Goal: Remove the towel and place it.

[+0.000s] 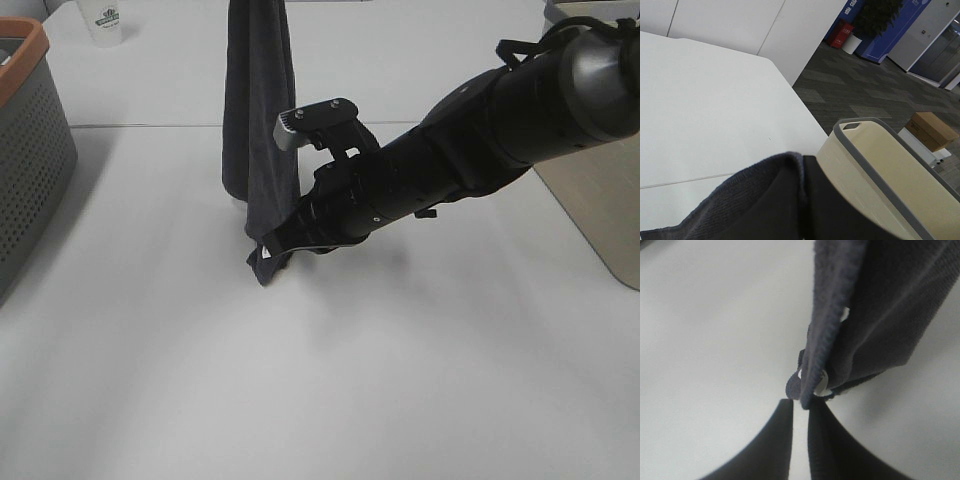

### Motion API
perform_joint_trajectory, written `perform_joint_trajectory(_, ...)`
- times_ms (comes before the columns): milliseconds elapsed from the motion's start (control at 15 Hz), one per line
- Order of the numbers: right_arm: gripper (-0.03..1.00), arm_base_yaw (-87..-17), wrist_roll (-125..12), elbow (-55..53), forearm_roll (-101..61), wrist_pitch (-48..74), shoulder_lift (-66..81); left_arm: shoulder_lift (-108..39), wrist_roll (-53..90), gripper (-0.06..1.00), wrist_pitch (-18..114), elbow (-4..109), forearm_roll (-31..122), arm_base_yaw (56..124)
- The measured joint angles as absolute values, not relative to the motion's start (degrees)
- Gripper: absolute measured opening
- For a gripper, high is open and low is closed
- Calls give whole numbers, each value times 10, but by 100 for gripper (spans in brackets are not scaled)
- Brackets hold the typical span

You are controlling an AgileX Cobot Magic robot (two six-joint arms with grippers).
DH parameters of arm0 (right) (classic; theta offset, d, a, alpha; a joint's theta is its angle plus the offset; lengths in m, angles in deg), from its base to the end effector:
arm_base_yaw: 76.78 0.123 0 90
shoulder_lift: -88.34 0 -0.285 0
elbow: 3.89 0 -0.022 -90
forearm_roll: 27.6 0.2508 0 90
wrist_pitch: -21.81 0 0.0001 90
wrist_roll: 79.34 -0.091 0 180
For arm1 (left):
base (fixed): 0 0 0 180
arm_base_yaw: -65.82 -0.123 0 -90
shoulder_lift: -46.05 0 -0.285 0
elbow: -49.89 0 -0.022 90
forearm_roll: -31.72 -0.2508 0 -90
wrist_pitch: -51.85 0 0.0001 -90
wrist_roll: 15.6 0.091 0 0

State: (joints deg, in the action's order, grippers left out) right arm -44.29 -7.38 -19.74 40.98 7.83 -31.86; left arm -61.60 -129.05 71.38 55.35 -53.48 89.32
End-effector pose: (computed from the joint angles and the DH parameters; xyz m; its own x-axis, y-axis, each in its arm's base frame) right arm 0.3168 0.2261 0.1349 -0.6117 -0.4696 -0.6366 -0.6862 0.7154 0.1316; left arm 0.3737 -0.1954 0.3475 -0.4698 -0.2870 -0.8348 0.5144 0.6795 -0.5231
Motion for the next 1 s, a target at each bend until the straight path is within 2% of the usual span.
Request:
perform_joint_trajectory(67,2,-443,-74,-197,413,80,-319,-616,-1290,0,714,553,-535,893)
perform_joint_trajectory(200,2,-443,-74,-197,413,80,-319,-616,-1290,0,714,553,-535,893)
perform_joint_trajectory(267,7,-443,-74,-197,413,79,-319,-616,-1290,0,714,553,-535,893)
perform_joint_trajectory(400,26,-443,-74,-197,414,81,-319,-616,-1290,0,714,553,-535,893)
perform_joint_trajectory(467,31,-443,-74,-197,418,89,-319,-616,-1290,0,714,553,-535,893)
perform_joint_trajectory(600,34,-443,-73,-187,424,100,-320,-616,-1290,0,714,553,-535,893)
perform_joint_trajectory(667,30,-443,-73,-181,425,104,-320,-616,-1290,0,714,553,-535,893)
perform_joint_trajectory(733,21,-443,-73,-179,425,104,-320,-616,-1290,0,715,553,-535,893)
perform_joint_trajectory(800,7,-443,-74,-179,422,104,-320,-616,-1290,0,716,553,-535,893)
perform_joint_trajectory(867,2,-443,-76,-179,418,103,-320,-616,-1290,0,716,553,-535,893)
perform_joint_trajectory(1000,2,-443,-95,-179,398,71,-319,-616,-1290,0,714,553,-535,893)
